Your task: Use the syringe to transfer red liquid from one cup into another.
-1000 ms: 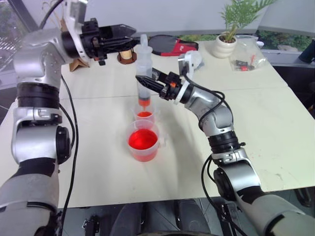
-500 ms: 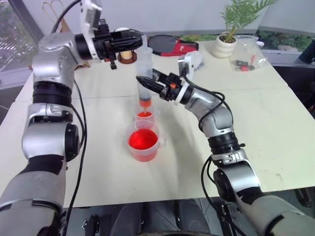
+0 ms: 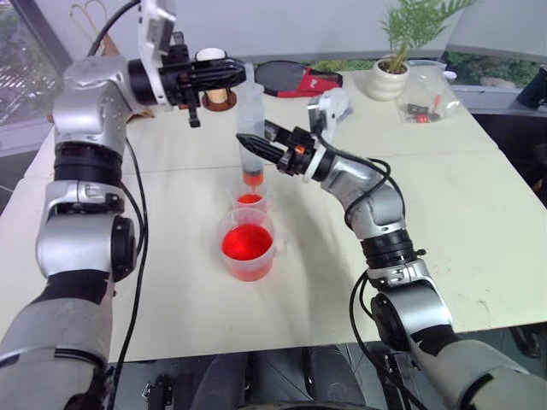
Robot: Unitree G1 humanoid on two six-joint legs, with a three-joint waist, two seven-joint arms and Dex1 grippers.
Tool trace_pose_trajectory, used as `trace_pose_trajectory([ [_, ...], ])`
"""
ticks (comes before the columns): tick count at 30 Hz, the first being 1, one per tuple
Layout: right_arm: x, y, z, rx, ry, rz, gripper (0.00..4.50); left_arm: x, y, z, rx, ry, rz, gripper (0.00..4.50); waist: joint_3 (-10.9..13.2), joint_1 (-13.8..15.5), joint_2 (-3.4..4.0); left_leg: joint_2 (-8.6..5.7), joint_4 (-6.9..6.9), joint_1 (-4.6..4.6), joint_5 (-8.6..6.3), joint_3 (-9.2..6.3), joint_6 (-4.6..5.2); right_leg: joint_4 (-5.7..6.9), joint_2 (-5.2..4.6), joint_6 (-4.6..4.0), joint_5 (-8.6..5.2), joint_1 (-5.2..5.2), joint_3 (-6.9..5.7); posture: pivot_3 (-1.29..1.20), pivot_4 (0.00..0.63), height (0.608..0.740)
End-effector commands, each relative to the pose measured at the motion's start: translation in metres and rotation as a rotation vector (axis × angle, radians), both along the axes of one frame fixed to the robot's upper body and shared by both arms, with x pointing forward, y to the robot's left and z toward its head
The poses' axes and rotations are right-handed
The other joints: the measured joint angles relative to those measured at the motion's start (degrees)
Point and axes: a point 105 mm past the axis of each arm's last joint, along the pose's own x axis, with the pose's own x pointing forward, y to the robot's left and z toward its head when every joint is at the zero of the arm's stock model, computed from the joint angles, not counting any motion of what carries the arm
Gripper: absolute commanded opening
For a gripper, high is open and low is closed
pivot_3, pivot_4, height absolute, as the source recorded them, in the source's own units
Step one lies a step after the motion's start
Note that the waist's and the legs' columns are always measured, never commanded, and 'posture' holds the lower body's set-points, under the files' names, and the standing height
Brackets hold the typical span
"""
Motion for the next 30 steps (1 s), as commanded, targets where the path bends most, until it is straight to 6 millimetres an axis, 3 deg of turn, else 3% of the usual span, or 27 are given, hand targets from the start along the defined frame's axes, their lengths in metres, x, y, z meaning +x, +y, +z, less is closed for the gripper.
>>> trace_pose_trajectory([
  [1, -0.016, 0.007, 0.051, 0.064, -0.192, 0.044, 1.39, 0.002, 0.003, -0.013, 0.031, 0.021, 0.034, 0.05, 0.0, 0.05, 0.0, 0.0, 0.0, 0.0, 0.0, 0.0, 0.0, 0.0, 0.0, 0.0, 0.0, 0.0, 0.0, 0.0, 0.15, 0.739],
  [14, -0.037, 0.012, 0.087, 0.139, -0.255, 0.093, 1.39, 0.004, -0.006, -0.05, 0.047, 0.112, 0.029, 0.05, 0.0, 0.03, 0.0, 0.0, 0.01, 0.0, 0.0, -0.01, 0.0, 0.0, -0.01, 0.0, 0.0, 0.0, 0.0, 0.0, 0.15, 0.739],
  [23, -0.044, 0.014, 0.089, 0.149, -0.233, 0.113, 1.39, 0.006, -0.001, -0.067, 0.049, 0.163, 0.047, 0.05, 0.0, 0.01, 0.0, 0.0, 0.0, 0.0, 0.0, -0.01, 0.0, 0.0, -0.01, 0.0, 0.0, 0.0, 0.0, 0.0, 0.15, 0.739],
  [27, -0.044, 0.014, 0.088, 0.148, -0.214, 0.113, 1.39, 0.007, 0.001, -0.064, 0.022, 0.17, 0.054, 0.05, 0.0, 0.03, 0.0, 0.0, 0.01, 0.0, 0.0, -0.01, 0.0, 0.01, 0.0, 0.0, 0.0, 0.0, 0.0, 0.0, 0.15, 0.739],
  [29, -0.043, 0.014, 0.085, 0.144, -0.202, 0.111, 1.39, 0.008, 0.007, -0.048, -0.049, 0.174, 0.062, 0.05, 0.0, 0.03, 0.0, 0.0, 0.01, 0.0, 0.0, -0.01, 0.0, 0.01, -0.01, 0.0, 0.0, 0.0, 0.0, 0.0, 0.15, 0.739],
  [30, -0.042, 0.014, 0.084, 0.143, -0.197, 0.109, 1.39, 0.007, 0.011, -0.039, -0.084, 0.175, 0.06, 0.3, 0.0, 0.01, 0.0, 0.0, 0.01, 0.0, 0.0, -0.01, 0.0, 0.0, -0.01, 0.0, 0.0, 0.0, 0.0, 0.0, 0.15, 0.739],
])
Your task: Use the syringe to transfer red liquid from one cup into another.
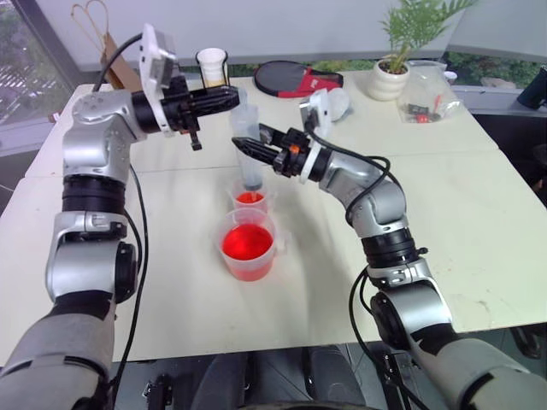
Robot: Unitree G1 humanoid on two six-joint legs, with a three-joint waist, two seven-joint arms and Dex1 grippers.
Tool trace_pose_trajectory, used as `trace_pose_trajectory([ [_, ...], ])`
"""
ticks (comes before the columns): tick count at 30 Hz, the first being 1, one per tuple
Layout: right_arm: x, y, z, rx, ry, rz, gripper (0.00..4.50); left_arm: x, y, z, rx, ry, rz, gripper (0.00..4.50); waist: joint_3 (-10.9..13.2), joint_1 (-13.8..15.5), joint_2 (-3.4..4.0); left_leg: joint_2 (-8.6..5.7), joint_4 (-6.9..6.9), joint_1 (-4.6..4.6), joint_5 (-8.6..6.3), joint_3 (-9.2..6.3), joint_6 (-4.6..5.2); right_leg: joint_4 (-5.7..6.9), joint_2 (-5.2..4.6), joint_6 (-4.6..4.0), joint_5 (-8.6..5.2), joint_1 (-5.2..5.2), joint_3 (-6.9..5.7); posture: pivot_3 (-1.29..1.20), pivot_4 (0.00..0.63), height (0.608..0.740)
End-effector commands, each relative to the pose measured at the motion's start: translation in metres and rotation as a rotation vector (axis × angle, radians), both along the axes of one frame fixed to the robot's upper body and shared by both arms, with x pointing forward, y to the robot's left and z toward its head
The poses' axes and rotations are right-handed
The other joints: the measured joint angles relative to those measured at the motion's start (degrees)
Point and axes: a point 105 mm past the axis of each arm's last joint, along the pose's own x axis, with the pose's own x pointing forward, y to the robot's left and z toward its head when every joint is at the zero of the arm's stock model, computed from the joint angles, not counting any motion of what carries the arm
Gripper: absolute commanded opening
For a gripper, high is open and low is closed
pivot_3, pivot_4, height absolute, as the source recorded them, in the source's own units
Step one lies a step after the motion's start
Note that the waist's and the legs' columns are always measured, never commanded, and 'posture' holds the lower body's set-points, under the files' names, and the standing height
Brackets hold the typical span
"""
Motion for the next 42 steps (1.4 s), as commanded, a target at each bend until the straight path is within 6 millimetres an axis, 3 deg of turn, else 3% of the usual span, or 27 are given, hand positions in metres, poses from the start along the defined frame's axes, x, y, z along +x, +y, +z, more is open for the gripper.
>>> trace_pose_trajectory([
  [1, -0.038, 0.007, 0.078, 0.166, -0.267, 0.108, 1.39, 0.004, 0.007, -0.006, -0.032, 0.104, 0.009, 0.61, 0.0, -0.05, 0.0, 0.0, 0.0, 0.0, 0.0, 0.0, 0.0, 0.0, 0.0, 0.0, 0.0, 0.0, 0.0, 0.0, 0.15, 0.739],
  [2, -0.037, 0.006, 0.078, 0.168, -0.265, 0.103, 1.39, 0.002, 0.014, 0.001, -0.053, 0.099, 0.017, 0.9, 0.0, -0.06, 0.0, 0.0, 0.0, 0.0, 0.0, 0.0, 0.0, 0.0, 0.0, 0.0, 0.0, -0.01, 0.0, 0.0, 0.15, 0.739],
  [5, -0.035, 0.001, 0.08, 0.18, -0.261, 0.088, 1.39, -0.008, 0.032, 0.02, -0.134, 0.112, 0.018, 2.33, 0.0, -0.21, 0.0, 0.01, -0.02, 0.0, 0.0, 0.0, 0.0, 0.01, 0.01, 0.0, 0.0, -0.02, 0.0, 0.0, 0.15, 0.739],
  [7, -0.035, -0.002, 0.082, 0.195, -0.259, 0.082, 1.39, -0.024, 0.041, 0.026, -0.166, 0.146, -0.03, 2.33, 0.01, -0.36, 0.03, 0.02, -0.04, 0.0, 0.0, 0.02, 0.0, 0.02, 0.01, 0.0, 0.0, -0.06, 0.0, 0.0, 0.15, 0.739],
  [11, -0.029, -0.01, 0.086, 0.242, -0.227, 0.049, 1.39, -0.042, 0.063, 0.006, -0.068, 0.191, 0.034, 2.33, 0.0, -0.19, 0.02, 0.06, -0.05, 0.01, 0.0, -0.03, 0.0, 0.04, 0.04, 0.0, 0.0, -0.06, 0.02, 0.0, 0.15, 0.739],
  [17, -0.015, -0.026, 0.088, 0.286, -0.159, -0.005, 1.39, -0.052, 0.057, 0.001, -0.023, 0.163, 0.087, 2.33, 0.01, 1.52, 0.01, -0.01, 0.06, 0.01, 0.0, -0.07, -0.01, -0.04, -0.04, -0.01, 0.0, 0.02, 0.04, 0.0, 0.15, 0.739],
  [20, 0.013, -0.074, 0.099, 0.226, 0.027, -0.176, 1.39, -0.058, 0.037, -0.004, 0.099, 0.094, 0.059, 2.33, 0.02, 2.05, 0.01, -0.09, 0.06, 0.0, 0.0, -0.06, 0.0, -0.13, -0.16, -0.02, 0.0, 0.04, 0.03, 0.0, 0.15, 0.739],
  [24, 0.019, -0.137, 0.056, -0.189, 0.392, -0.365, 1.39, -0.077, 0.014, -0.012, 0.208, 0.059, -0.05, 2.33, 0.04, 3.41, 0.05, -0.12, -0.03, -0.02, -0.03, -0.08, 0.05, -0.47, -0.21, -0.03, 0.0, 0.07, 0.0, 0.0, 0.15, 0.739],
  [26, 0.013, -0.168, 0.036, -0.243, 0.592, -0.435, 1.39, -0.088, 0.0, -0.016, 0.231, 0.064, -0.127, 2.33, 0.03, 3.21, 0.03, -0.06, -0.11, -0.04, -0.06, -0.08, 0.09, -0.69, -0.19, -0.04, -0.01, 0.2, -0.03, 0.0, 0.15, 0.739],
  [30, -0.003, -0.211, -0.007, -0.295, 0.897, -0.538, 1.39, -0.102, -0.022, -0.035, 0.34, 0.062, -0.225, 2.33, 0.05, 2.35, 0.08, 0.06, -0.17, -0.07, -0.26, 0.25, 0.43, -0.82, -0.2, -0.04, -0.01, 0.13, 0.1, 0.0, 0.15, 0.739],
  [35, -0.007, -0.228, -0.051, -0.327, 1.069, -0.619, 1.39, -0.092, -0.034, -0.051, 0.431, 0.028, -0.209, 2.33, 0.07, 2.0, 0.11, 0.07, -0.09, -0.07, -0.26, 0.31, 0.46, -0.77, -0.14, -0.02, 0.0, 0.11, 0.1, 0.0, 0.15, 0.739],
  [42, -0.004, -0.233, -0.084, -0.343, 1.13, -0.701, 1.39, -0.09, -0.04, -0.052, 0.435, 0.019, -0.251, 2.33, 0.07, 2.02, 0.11, 0.05, -0.03, -0.08, -0.26, 0.31, 0.47, -0.77, -0.14, -0.01, 0.01, 0.15, 0.09, 0.0, 0.15, 0.739],
])
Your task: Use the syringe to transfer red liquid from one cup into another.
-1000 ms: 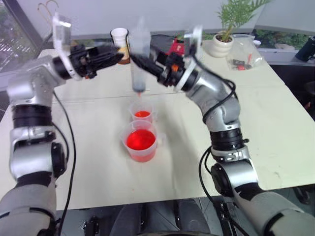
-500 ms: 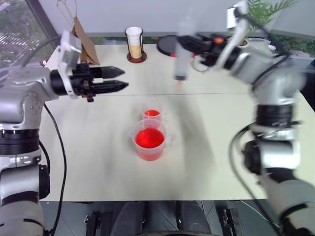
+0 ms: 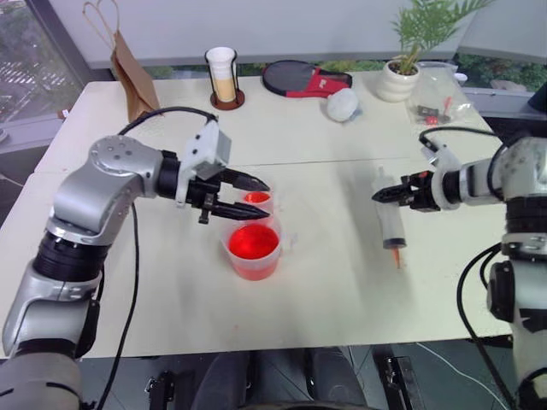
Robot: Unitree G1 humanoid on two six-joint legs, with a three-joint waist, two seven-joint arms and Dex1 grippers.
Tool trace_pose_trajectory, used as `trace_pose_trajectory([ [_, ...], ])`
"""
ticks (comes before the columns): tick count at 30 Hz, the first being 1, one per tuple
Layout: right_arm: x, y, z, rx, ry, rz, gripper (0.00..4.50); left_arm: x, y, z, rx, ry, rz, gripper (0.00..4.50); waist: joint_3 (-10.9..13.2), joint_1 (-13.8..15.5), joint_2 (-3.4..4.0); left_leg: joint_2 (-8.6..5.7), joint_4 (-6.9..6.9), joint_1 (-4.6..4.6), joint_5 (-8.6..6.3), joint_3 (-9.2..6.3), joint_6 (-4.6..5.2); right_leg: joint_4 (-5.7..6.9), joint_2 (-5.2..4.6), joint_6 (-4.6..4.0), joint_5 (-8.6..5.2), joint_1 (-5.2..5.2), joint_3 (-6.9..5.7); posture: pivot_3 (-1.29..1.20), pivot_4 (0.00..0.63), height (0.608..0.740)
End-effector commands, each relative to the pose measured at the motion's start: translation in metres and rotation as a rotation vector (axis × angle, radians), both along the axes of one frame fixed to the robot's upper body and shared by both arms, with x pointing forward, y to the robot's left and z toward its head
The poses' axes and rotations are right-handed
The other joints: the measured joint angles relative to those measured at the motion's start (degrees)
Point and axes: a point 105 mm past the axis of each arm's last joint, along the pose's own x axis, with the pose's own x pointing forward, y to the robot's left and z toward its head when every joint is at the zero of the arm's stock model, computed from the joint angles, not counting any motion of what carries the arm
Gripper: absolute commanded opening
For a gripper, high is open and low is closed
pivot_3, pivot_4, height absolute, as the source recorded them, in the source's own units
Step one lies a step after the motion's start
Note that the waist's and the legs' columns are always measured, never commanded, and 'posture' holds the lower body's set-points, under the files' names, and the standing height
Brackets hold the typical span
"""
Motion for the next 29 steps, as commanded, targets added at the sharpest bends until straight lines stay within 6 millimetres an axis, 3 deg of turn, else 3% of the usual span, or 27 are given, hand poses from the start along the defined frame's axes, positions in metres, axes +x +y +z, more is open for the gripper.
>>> trace_pose_trajectory([
  [1, 0.007, -0.005, 0.004, -0.014, -0.052, -0.039, 1.89, 0.002, -0.002, 0.019, -0.032, -0.058, -0.011, 2.37, 0.0, -0.01, 0.0, -0.01, 0.0, -0.01, 0.0, 0.0, -0.01, 0.0, -0.01, 0.0, 0.0, 0.0, 0.0, 0.0, 0.15, 0.739],
  [6, 0.011, 0.0, 0.003, -0.029, -0.071, -0.035, 4.3, 0.005, 0.006, 0.028, -0.073, -0.056, 0.01, 2.39, 0.0, 0.05, 0.0, -0.02, 0.03, -0.01, 0.0, 0.0, 0.0, 0.0, 0.0, 0.01, 0.0, 0.01, -0.01, 0.0, 0.15, 0.739],
  [7, 0.011, 0.0, 0.004, -0.029, -0.079, -0.033, 4.46, 0.008, 0.009, 0.027, -0.071, -0.066, 0.034, 2.39, 0.0, -0.01, 0.0, -0.01, 0.03, -0.01, 0.0, 0.0, -0.01, 0.0, 0.0, 0.01, 0.0, 0.01, -0.01, 0.0, 0.15, 0.739],
  [9, 0.013, -0.002, 0.013, -0.016, -0.133, -0.037, 4.46, 0.016, 0.022, 0.032, -0.11, -0.057, 0.111, 2.39, 0.0, -0.08, 0.0, -0.01, 0.03, -0.01, 0.01, -0.02, -0.01, 0.0, 0.02, 0.01, 0.0, 0.01, -0.02, 0.0, 0.15, 0.739],
  [12, 0.014, -0.011, 0.051, -0.06, -0.383, 0.06, 4.46, 0.032, 0.058, 0.038, -0.178, -0.049, 0.302, 2.39, 0.01, -0.17, 0.01, -0.01, 0.03, -0.01, 0.0, -0.02, 0.0, 0.02, 0.02, 0.02, 0.0, -0.02, -0.02, 0.0, 0.15, 0.739],
  [15, 0.006, -0.02, 0.079, -0.014, -0.527, 0.105, 4.46, 0.04, 0.088, 0.035, -0.233, -0.026, 0.451, 2.39, 0.02, -0.31, 0.05, -0.02, 0.01, -0.02, -0.01, 0.0, 0.01, 0.02, 0.01, 0.04, -0.01, -0.04, -0.03, 0.0, 0.15, 0.739],
  [17, 0.003, -0.039, 0.09, -0.006, -0.627, 0.08, 4.46, 0.045, 0.11, 0.025, -0.273, -0.007, 0.575, 2.39, 0.01, -0.3, 0.04, 0.0, 0.02, -0.01, -0.05, -0.02, 0.08, -0.01, 0.01, 0.04, -0.01, 0.0, -0.07, 0.0, 0.15, 0.739],
  [19, -0.009, -0.063, 0.081, -0.086, -0.766, 0.12, 4.46, 0.043, 0.138, 0.004, -0.344, 0.038, 0.727, 2.39, -0.09, -0.06, -0.08, 0.0, 0.05, 0.01, -0.07, -0.02, 0.12, -0.02, 0.01, 0.04, -0.01, 0.06, -0.07, 0.0, 0.15, 0.739],
  [22, -0.019, -0.083, 0.065, -0.06, -0.854, 0.069, 4.46, 0.032, 0.157, -0.021, -0.395, 0.082, 0.849, 2.39, -0.08, 0.24, -0.1, 0.01, -0.02, 0.23, -0.2, -0.05, 0.31, -0.06, 0.0, 0.06, -0.02, 0.31, -0.1, 0.0, 0.15, 0.739],
  [26, -0.024, -0.103, 0.04, -0.014, -0.864, -0.027, 4.46, 0.018, 0.162, -0.045, -0.446, 0.166, 0.924, 2.39, -0.06, 0.85, -0.07, -0.02, 0.09, 0.23, -0.17, 0.14, 0.26, -0.06, -0.11, 0.05, -0.01, 0.29, 0.04, 0.0, 0.15, 0.739],
  [29, -0.027, -0.105, 0.021, -0.002, -0.835, -0.044, 4.46, 0.013, 0.162, -0.059, -0.451, 0.21, 0.955, 2.39, -0.06, 1.14, -0.06, 0.01, 0.13, 0.33, -0.11, 0.09, 0.16, -0.04, -0.1, 0.03, -0.01, 0.42, 0.02, 0.0, 0.15, 0.739],
])
